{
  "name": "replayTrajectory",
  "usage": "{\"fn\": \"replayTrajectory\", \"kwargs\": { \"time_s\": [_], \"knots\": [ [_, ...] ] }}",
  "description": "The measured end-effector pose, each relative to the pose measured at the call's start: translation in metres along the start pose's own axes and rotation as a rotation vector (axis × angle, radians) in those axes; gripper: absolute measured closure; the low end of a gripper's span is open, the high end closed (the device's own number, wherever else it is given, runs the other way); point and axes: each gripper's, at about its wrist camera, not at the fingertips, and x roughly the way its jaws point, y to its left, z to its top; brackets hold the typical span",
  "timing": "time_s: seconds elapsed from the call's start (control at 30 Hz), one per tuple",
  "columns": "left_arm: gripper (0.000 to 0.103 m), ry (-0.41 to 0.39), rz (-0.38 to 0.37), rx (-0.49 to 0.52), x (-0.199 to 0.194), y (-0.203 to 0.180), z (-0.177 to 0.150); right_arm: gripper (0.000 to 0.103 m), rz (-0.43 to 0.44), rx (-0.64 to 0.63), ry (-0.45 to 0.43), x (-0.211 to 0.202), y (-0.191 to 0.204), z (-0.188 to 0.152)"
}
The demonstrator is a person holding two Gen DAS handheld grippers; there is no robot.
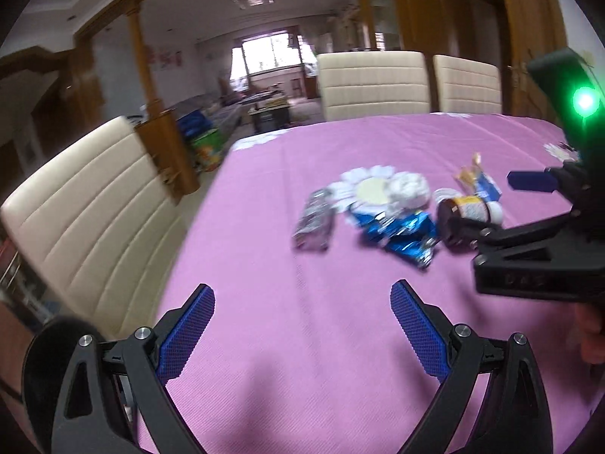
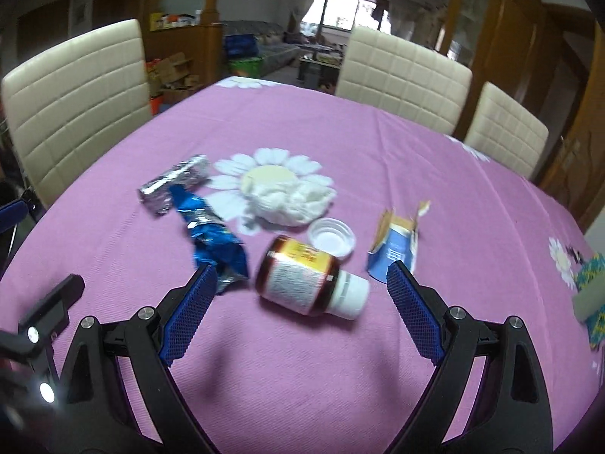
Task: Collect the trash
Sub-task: 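Move both open tools back over the table toward the remaining items, then grasp the blue candy wrapper with the left tool while the right tool grasps the brown medicine bottle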
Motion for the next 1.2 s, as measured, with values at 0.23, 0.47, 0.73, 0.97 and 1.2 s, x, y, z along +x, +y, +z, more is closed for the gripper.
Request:
{"fn": "replayTrajectory", "kwargs": {
  "time_s": [0.23, 0.47, 0.73, 0.97, 1.2],
  "knots": [
    [0.011, 0.052, -0.118, -0.04, 0.035, -0.014, 0.029, 0.014, 0.034, 0.071, 0.028, 0.02, -0.019, 0.004],
    [0.011, 0.052, -0.106, -0.008, 0.049, -0.033, 0.035, 0.036, 0.051, 0.1, 0.087, 0.031, -0.034, 0.0],
    [0.011, 0.068, -0.116, 0.024, 0.065, -0.056, 0.045, 0.041, 0.055, 0.181, 0.107, 0.029, -0.063, -0.003],
    [0.011, 0.129, -0.11, 0.038, 0.085, -0.067, 0.048, 0.041, 0.056, 0.198, 0.109, 0.029, -0.07, -0.003],
    [0.041, 0.156, -0.129, 0.021, 0.09, -0.063, 0.044, 0.041, 0.05, 0.19, 0.109, 0.028, -0.068, -0.003]
  ]
}}
